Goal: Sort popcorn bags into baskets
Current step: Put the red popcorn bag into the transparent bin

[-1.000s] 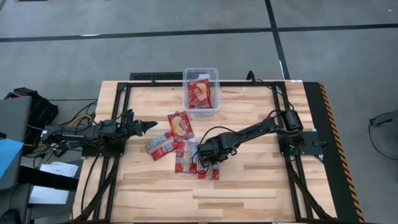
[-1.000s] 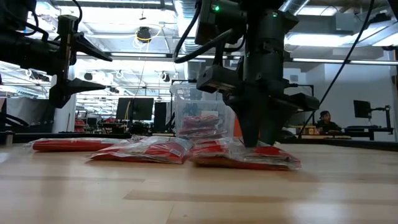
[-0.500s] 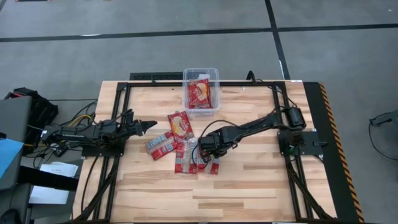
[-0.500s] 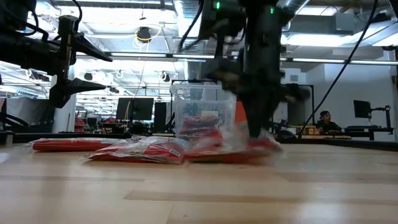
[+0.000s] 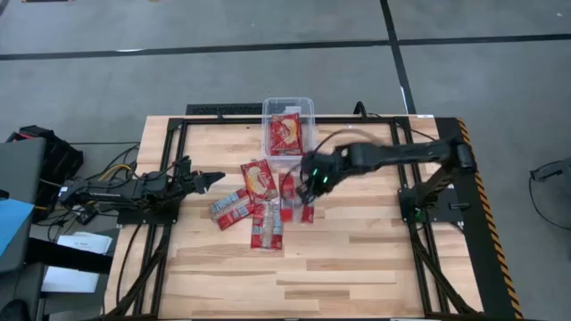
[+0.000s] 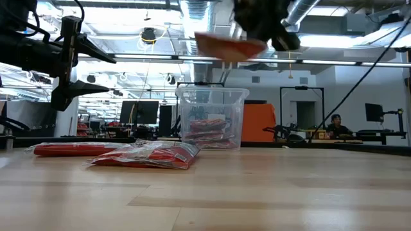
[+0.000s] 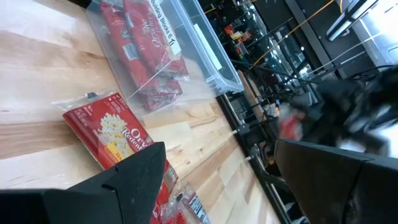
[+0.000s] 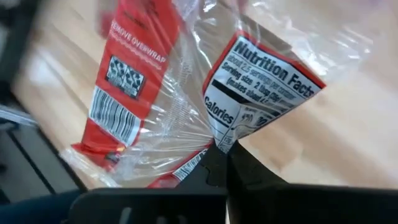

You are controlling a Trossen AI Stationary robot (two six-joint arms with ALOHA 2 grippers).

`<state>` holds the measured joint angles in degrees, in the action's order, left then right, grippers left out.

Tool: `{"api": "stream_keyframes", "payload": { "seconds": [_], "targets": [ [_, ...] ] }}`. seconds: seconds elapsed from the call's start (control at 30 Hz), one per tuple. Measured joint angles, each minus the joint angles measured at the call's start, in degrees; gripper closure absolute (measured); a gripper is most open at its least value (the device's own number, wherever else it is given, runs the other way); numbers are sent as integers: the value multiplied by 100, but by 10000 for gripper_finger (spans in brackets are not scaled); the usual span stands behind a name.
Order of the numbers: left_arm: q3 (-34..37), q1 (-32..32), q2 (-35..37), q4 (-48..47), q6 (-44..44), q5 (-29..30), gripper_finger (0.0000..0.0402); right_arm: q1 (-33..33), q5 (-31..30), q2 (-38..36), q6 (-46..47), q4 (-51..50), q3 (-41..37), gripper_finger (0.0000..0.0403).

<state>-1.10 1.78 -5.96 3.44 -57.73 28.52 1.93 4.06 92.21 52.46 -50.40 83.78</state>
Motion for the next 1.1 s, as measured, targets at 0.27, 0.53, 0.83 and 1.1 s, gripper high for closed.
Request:
{"api": "stream_keyframes", "payload": {
  "seconds": [0.27,0.53,0.83,1.1],
  "targets": [
    [0,0,0,3,-129,85,109,1608,-272,-322,-1702,311,719,398],
    [0,0,0,-11,-252,126,109,3095,485,624,-3028,644,1391,384],
    [0,2,0,-15,-293,65,109,3504,980,1904,-3320,657,1609,387],
    [0,2,0,-13,-293,143,109,3481,1231,2368,-3352,779,1638,336]
  ]
}}
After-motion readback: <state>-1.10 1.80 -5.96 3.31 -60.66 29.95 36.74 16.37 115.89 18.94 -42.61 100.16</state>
